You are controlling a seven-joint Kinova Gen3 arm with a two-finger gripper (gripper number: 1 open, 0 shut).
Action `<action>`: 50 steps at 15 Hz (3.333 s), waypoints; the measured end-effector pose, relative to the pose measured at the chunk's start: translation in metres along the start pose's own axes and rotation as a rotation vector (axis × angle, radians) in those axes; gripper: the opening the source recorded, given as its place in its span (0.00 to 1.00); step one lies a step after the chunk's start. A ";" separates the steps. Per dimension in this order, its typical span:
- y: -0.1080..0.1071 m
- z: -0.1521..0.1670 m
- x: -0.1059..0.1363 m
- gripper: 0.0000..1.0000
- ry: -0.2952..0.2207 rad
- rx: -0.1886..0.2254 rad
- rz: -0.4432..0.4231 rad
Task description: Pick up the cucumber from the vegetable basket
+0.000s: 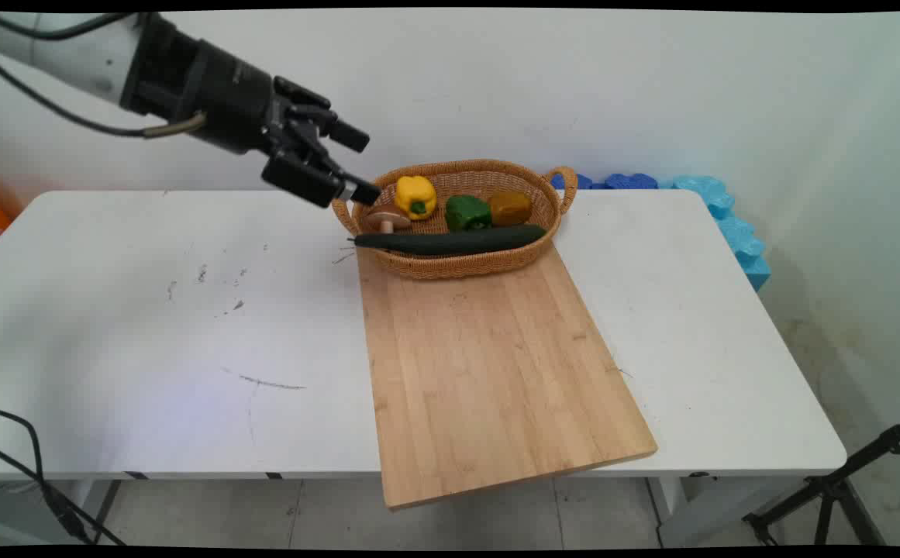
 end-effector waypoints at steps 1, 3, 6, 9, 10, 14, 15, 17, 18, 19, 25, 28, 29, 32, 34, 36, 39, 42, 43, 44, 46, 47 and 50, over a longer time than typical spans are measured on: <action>-0.005 0.003 0.003 1.00 -0.001 0.009 0.000; -0.016 0.009 0.010 1.00 -0.002 0.029 -0.001; -0.030 0.017 0.017 1.00 -0.002 0.054 -0.002; -0.042 0.026 0.023 1.00 -0.006 0.076 -0.007; -0.048 0.029 0.025 1.00 -0.011 0.087 -0.009; -0.064 0.041 0.024 1.00 -0.041 0.118 -0.026; -0.069 0.046 0.023 1.00 -0.054 0.128 -0.034; -0.078 0.055 0.020 1.00 -0.079 0.146 -0.053; -0.083 0.061 0.019 1.00 -0.094 0.155 -0.066; -0.087 0.066 0.017 1.00 -0.105 0.161 -0.076; -0.112 0.105 0.003 1.00 -0.202 0.193 -0.162; -0.126 0.133 -0.004 1.00 -0.257 0.197 -0.205; -0.129 0.141 -0.006 1.00 -0.272 0.196 -0.217; -0.136 0.164 -0.013 1.00 -0.310 0.186 -0.247; -0.138 0.177 -0.016 1.00 -0.329 0.178 -0.262; -0.142 0.197 -0.019 1.00 -0.349 0.166 -0.281; -0.147 0.223 -0.021 1.00 -0.362 0.148 -0.296; -0.151 0.243 -0.022 1.00 -0.374 0.134 -0.304; -0.152 0.250 -0.023 1.00 -0.379 0.127 -0.309; -0.152 0.255 -0.024 1.00 -0.383 0.121 -0.311; -0.153 0.267 -0.025 1.00 -0.390 0.109 -0.312; -0.153 0.271 -0.026 1.00 -0.392 0.105 -0.311; -0.153 0.283 -0.027 0.00 -0.396 0.098 -0.309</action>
